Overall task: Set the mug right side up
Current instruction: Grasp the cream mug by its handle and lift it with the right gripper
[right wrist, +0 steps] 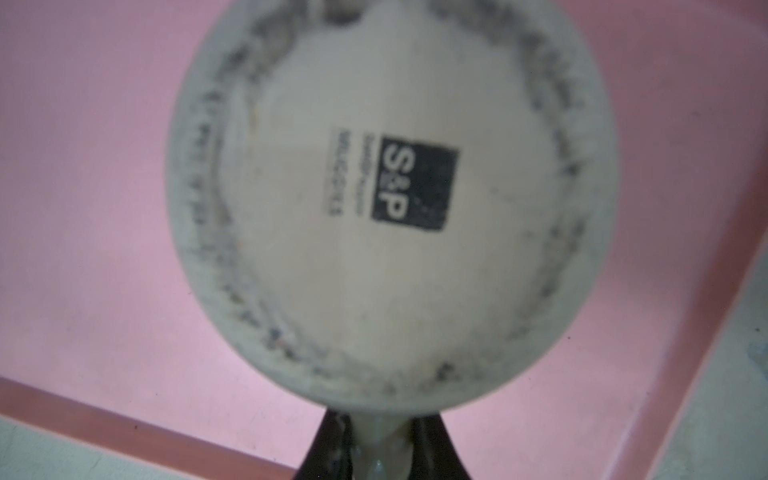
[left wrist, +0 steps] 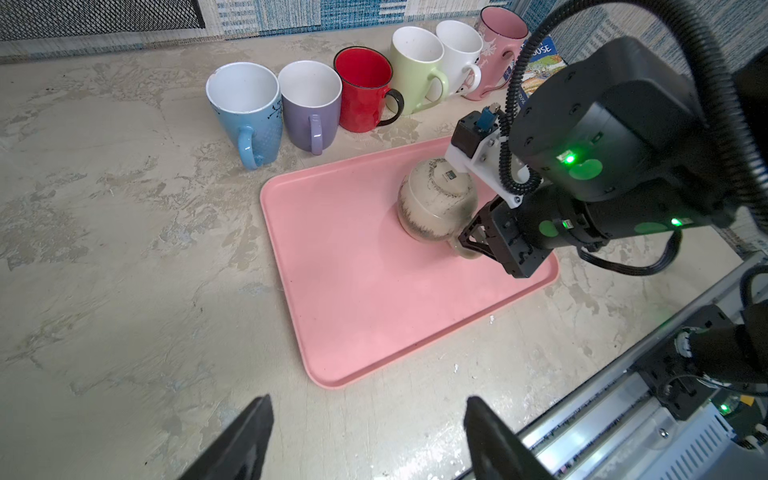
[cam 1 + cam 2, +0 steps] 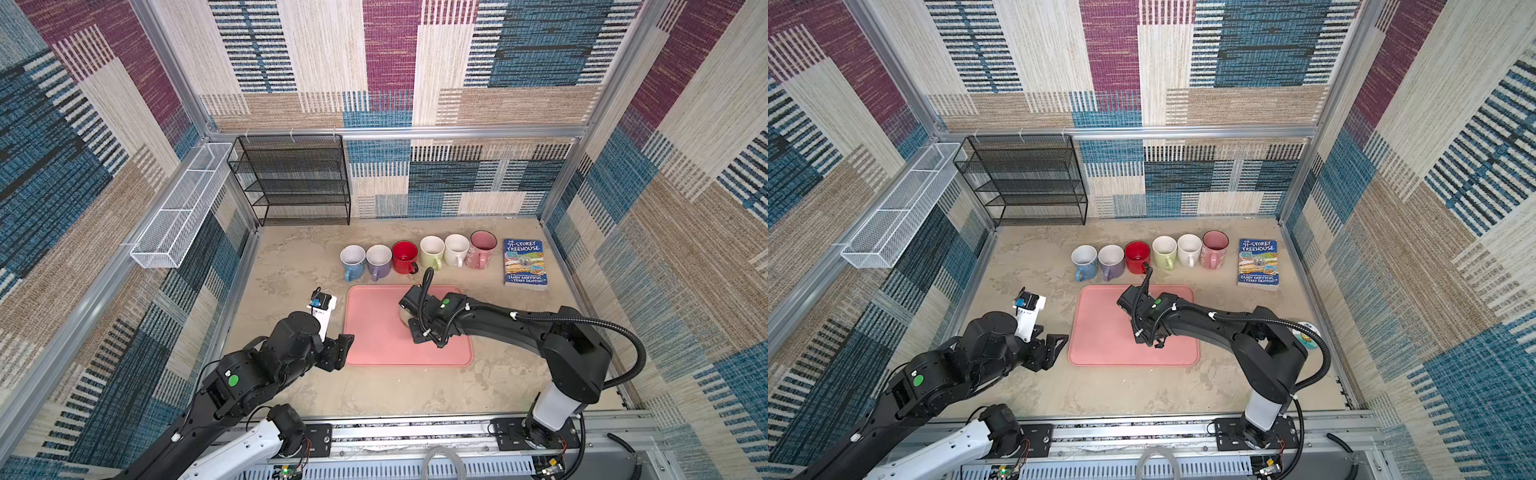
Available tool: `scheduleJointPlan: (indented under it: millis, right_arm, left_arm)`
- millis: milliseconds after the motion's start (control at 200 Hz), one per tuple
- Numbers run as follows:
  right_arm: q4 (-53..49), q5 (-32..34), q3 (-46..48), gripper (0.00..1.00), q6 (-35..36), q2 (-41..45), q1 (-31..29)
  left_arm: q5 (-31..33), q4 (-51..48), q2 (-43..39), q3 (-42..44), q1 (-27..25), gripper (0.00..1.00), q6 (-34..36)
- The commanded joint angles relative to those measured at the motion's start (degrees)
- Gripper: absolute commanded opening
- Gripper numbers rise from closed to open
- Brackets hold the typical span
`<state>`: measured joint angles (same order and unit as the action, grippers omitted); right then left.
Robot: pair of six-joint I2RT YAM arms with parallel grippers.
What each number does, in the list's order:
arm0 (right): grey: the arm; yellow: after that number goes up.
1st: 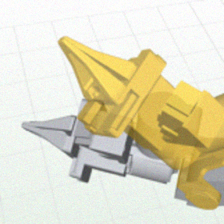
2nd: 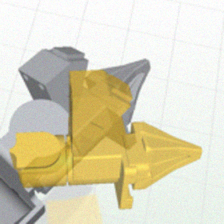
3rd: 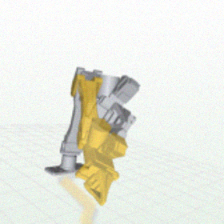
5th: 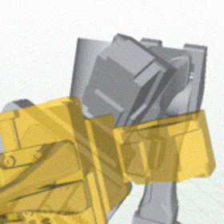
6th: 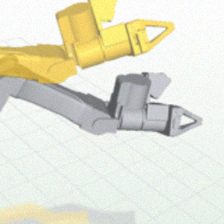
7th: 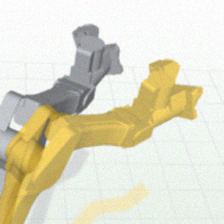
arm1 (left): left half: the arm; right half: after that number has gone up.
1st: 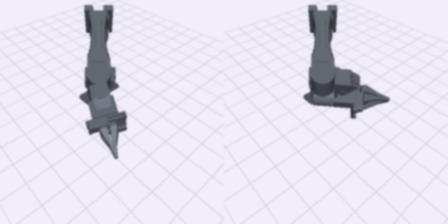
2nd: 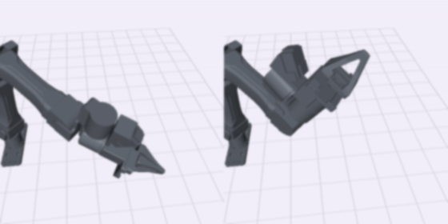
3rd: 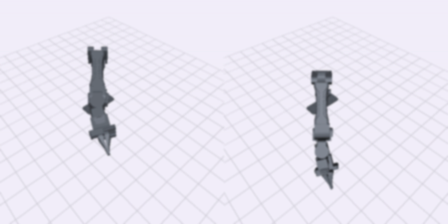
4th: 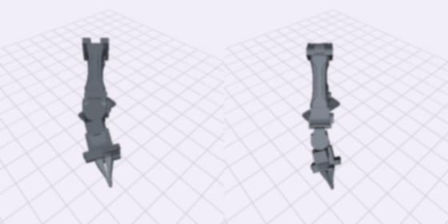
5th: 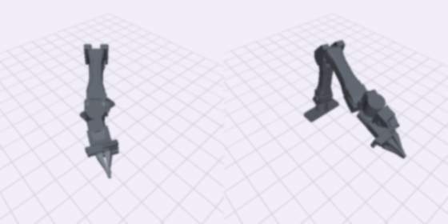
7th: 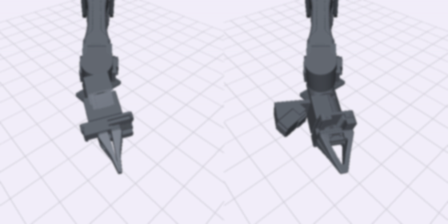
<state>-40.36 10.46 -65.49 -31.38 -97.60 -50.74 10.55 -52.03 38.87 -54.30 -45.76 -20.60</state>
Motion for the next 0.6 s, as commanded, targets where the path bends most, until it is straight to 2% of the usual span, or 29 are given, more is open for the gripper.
scheduleJointPlan:
  millis: [0, 260, 596]
  right_arm:
    - [2.0, -0.4, 0.3, 0.00, 0.6, 1.2, 0.0]
    - [7.6, -2.9, 3.2, 0.00, 2.5, 8.6, 0.2]
    - [20.4, -12.2, 13.0, 0.00, 3.7, 23.1, 2.3]
  left_arm:
    - [1.0, 0.8, -0.2, 0.2, 0.1, 0.78, 0.5]
    - [-1.8, 2.3, 0.4, 0.9, 0.1, 0.78, -1.4]
    - [-10.1, 12.3, -0.2, 6.8, 0.1, 0.77, -7.0]
